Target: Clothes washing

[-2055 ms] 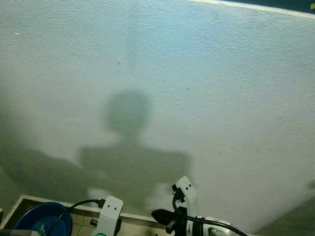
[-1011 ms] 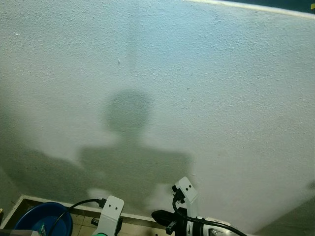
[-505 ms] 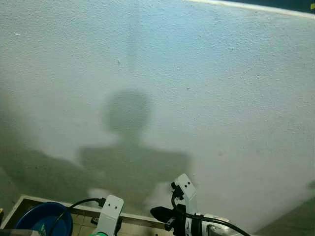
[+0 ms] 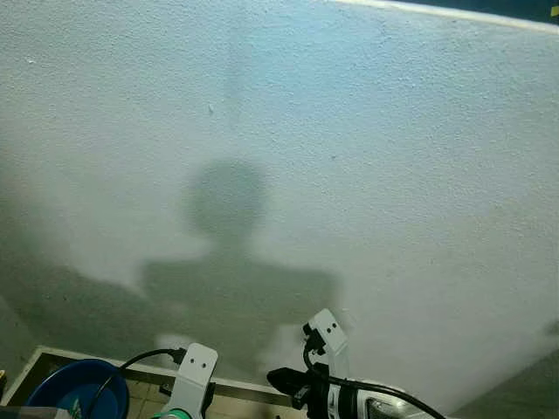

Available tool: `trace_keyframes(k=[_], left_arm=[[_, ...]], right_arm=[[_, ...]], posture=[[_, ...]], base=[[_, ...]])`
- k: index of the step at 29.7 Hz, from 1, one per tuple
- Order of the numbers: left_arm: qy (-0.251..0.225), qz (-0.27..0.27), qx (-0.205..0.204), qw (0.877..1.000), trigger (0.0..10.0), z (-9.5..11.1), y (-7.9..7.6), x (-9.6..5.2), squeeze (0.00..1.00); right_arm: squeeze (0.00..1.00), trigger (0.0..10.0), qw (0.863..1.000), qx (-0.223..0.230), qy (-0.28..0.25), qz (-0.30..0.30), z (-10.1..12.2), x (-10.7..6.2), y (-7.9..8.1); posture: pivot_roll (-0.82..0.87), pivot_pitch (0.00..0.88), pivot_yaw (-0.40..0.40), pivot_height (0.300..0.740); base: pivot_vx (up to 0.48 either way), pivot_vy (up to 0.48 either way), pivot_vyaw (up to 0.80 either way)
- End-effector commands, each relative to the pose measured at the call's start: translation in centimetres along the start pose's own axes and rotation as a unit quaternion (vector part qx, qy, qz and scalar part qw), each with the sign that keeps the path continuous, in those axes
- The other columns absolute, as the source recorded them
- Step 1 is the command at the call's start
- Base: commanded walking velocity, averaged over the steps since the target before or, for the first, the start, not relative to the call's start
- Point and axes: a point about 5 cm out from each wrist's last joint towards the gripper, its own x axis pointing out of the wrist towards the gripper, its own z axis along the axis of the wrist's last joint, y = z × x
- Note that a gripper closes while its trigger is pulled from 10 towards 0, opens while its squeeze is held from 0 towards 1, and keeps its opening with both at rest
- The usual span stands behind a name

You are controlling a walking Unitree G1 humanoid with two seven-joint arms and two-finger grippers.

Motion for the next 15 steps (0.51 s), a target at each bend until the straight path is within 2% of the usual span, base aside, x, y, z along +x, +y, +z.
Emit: trace_keyframes(k=[1, 15], left_arm=[[0.018, -0.004, -0.005, 1.0, 10.0, -0.83, -0.17, -0.15, 0.0], [0.018, -0.003, -0.007, 1.0, 10.0, -0.96, -0.33, -0.18, 0.0]], right_arm=[[0.0, 10.0, 1.0, 0.006, 0.0, -0.003, -0.22, -0.06, -0.21], [0.0, 10.0, 1.0, 0.006, 0.001, 0.0, -0.37, -0.21, -0.16]], posture=[[0.0, 0.064, -0.004, 0.74], [0.0, 0.065, -0.008, 0.74]], base=[[0.0, 0.0, 0.0], [0.0, 0.0, 0.0]])
